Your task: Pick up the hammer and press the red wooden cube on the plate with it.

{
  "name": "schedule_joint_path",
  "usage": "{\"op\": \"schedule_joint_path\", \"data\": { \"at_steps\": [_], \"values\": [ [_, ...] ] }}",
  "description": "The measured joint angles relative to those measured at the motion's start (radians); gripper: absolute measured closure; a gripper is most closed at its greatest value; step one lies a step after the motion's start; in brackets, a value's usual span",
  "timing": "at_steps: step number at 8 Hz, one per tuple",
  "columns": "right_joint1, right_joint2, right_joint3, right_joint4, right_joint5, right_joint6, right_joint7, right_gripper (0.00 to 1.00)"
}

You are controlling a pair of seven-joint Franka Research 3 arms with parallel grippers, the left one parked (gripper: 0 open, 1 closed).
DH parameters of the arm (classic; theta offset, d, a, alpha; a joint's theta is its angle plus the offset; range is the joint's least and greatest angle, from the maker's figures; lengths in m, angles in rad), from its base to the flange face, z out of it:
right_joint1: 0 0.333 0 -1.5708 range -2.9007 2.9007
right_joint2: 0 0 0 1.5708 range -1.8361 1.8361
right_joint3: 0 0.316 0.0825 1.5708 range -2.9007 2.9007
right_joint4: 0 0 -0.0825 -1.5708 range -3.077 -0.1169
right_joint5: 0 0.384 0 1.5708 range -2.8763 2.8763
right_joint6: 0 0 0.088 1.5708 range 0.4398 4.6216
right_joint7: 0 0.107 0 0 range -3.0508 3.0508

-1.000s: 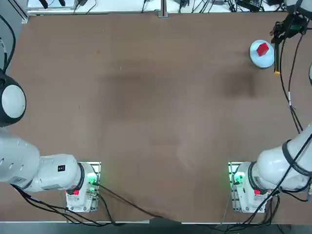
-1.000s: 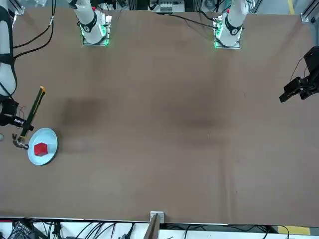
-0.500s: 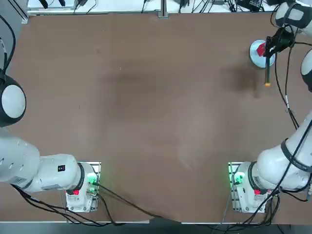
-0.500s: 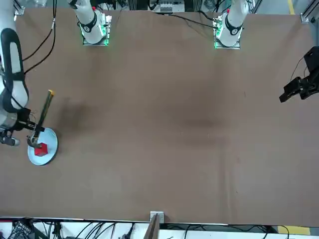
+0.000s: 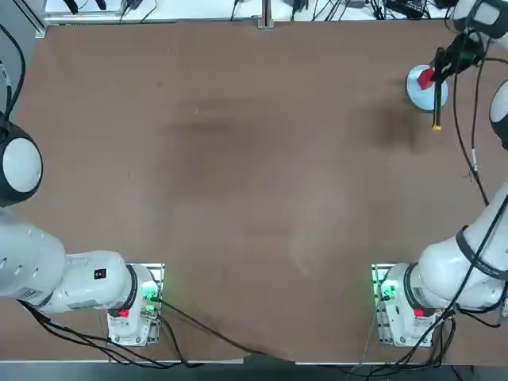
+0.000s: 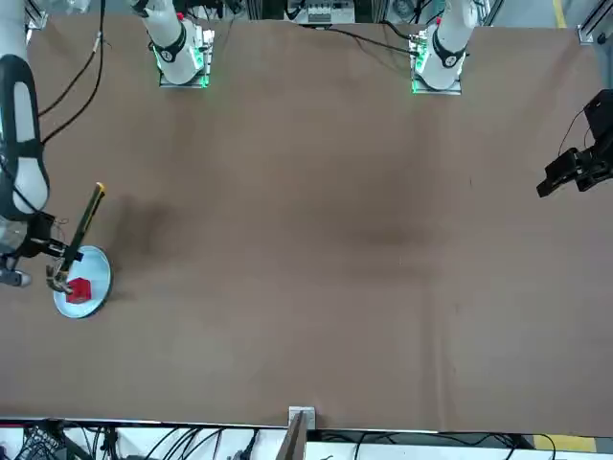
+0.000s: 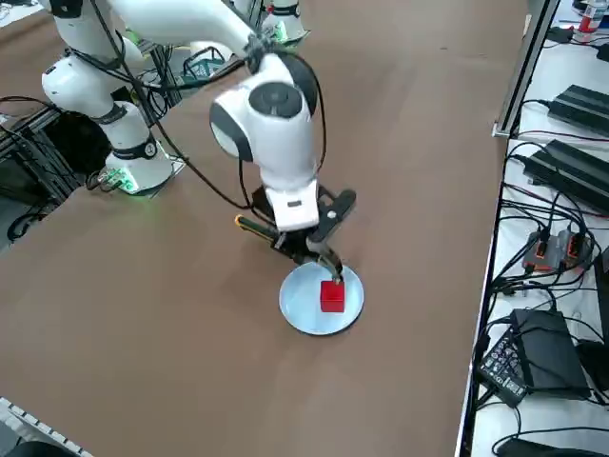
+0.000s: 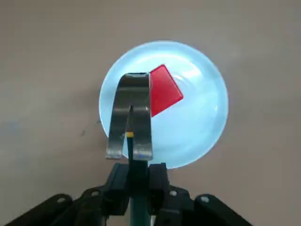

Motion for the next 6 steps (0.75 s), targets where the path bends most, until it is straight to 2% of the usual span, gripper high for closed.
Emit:
{"op": "schedule_joint_path", "data": {
  "at_steps": [2, 6],
  "values": [
    [-0.003, -0.013, -0.001, 0.038, -0.027, -0.049, 0.0, 0.79],
    [-0.009, 0.09, -0.001, 0.036, -0.027, -0.041, -0.001, 0.79]
  ]
}}
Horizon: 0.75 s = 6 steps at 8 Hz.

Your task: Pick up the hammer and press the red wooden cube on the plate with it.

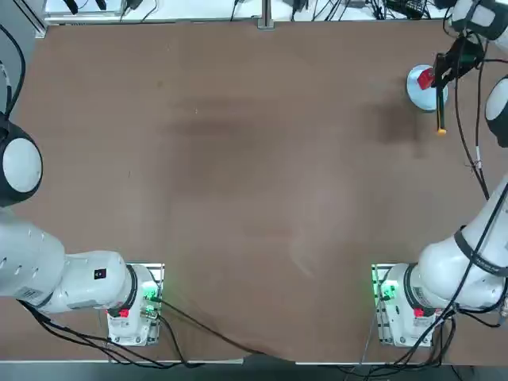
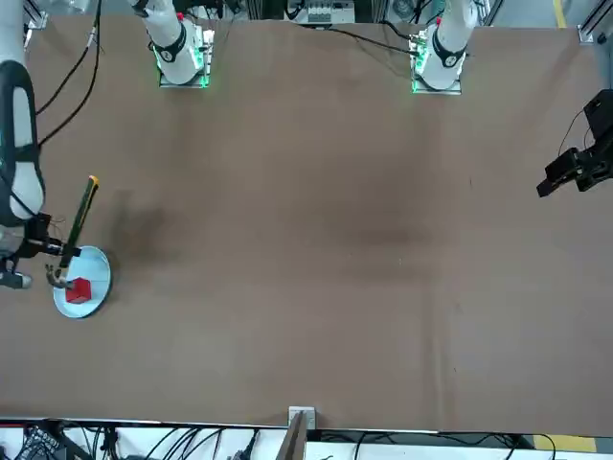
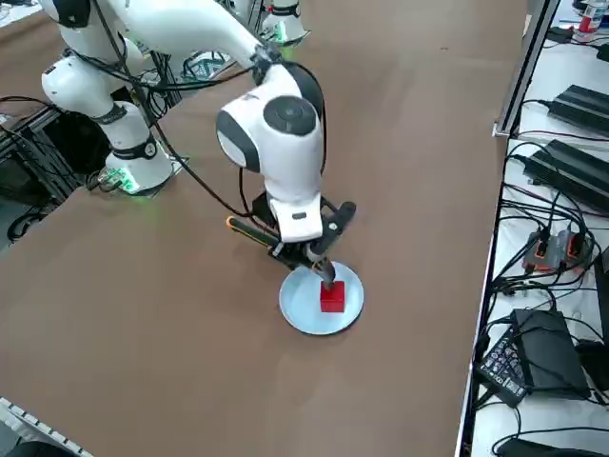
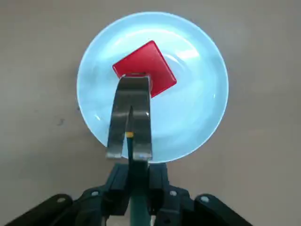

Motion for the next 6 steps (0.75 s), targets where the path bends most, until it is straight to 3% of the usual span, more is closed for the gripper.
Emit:
{"op": "schedule_joint_path", "data": {
  "at_steps": [3, 6],
  "values": [
    [0.002, -0.013, 0.001, 0.018, 0.0, -0.02, 0.0, 0.79],
    [0.069, -0.133, 0.015, 0.04, 0.003, -0.153, 0.022, 0.79]
  ]
}}
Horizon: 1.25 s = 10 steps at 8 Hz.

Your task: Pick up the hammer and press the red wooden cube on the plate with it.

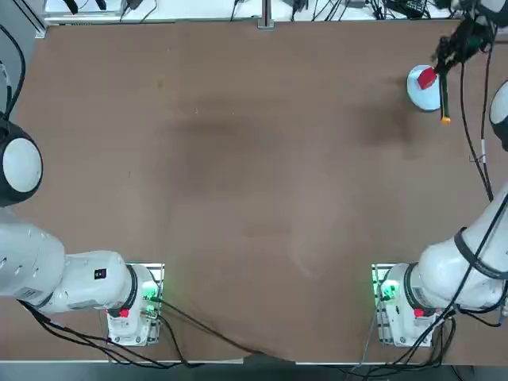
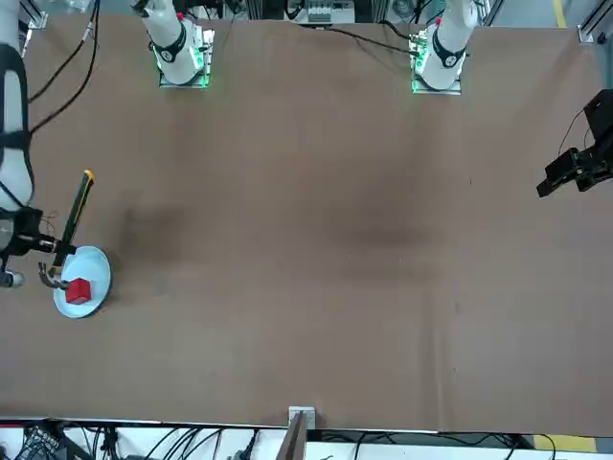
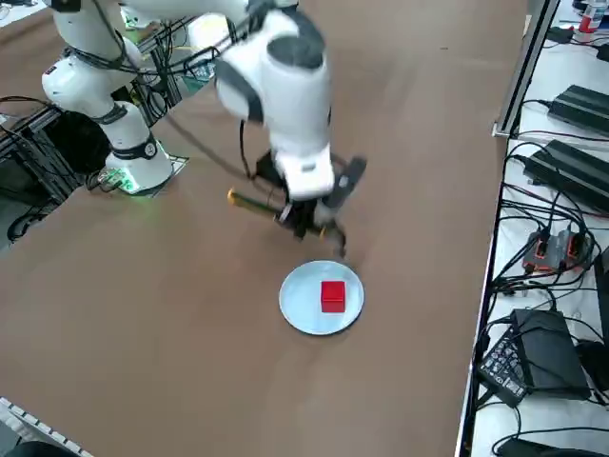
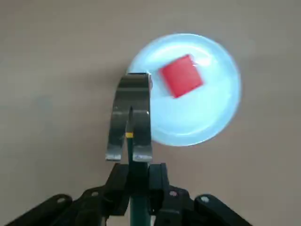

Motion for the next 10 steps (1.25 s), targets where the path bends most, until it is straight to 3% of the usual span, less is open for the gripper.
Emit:
{"op": "schedule_joint_path", "data": {
  "at_steps": [2, 5, 8, 10],
  "values": [
    [0.139, -0.026, 0.018, -0.031, 0.003, -0.019, 0.071, 0.79],
    [0.369, 0.004, 0.029, -0.141, 0.004, 0.126, 0.214, 0.79],
    [0.494, 0.037, 0.028, -0.27, 0.004, 0.368, 0.364, 0.79],
    [0.542, 0.06, 0.028, -0.317, 0.004, 0.455, 0.428, 0.79]
  ]
}}
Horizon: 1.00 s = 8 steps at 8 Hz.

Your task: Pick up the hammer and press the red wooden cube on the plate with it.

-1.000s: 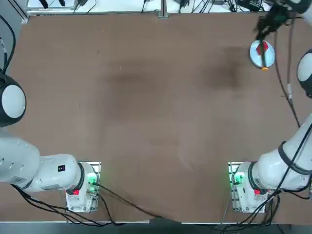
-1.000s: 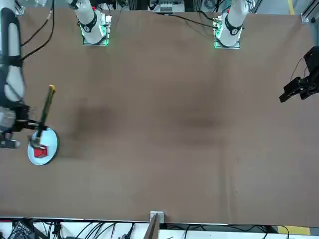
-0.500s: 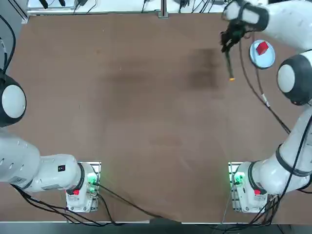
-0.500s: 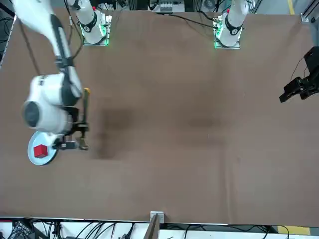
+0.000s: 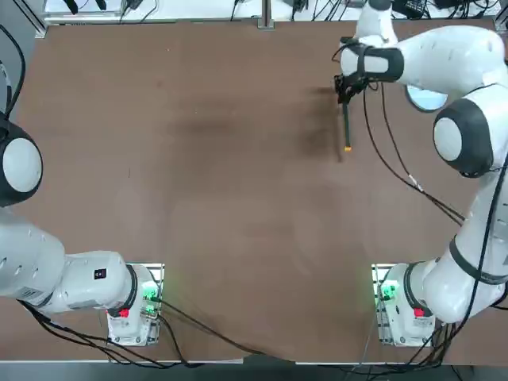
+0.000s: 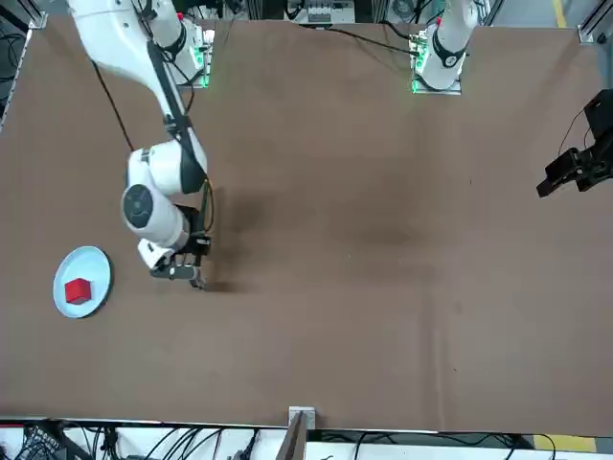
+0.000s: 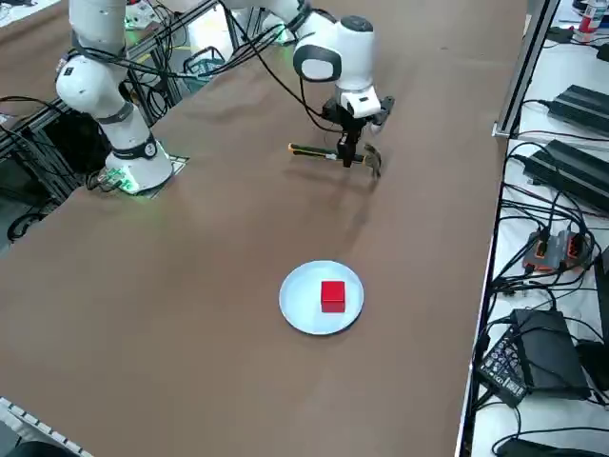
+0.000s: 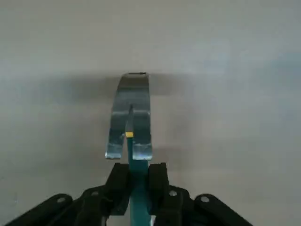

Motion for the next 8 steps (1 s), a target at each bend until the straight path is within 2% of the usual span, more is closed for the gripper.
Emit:
{"op": "schedule_joint_path", "data": {
  "at_steps": [4, 6, 7, 8],
  "values": [
    [0.023, 0.011, -0.003, -0.023, 0.0, 0.063, 0.013, 0.79],
    [0.023, 0.011, -0.006, -0.024, 0.0, 0.064, 0.013, 0.76],
    [0.023, 0.01, -0.006, -0.024, -0.001, 0.065, 0.013, 0.7],
    [0.023, 0.009, -0.006, -0.024, -0.001, 0.066, 0.013, 0.54]
  ]
}}
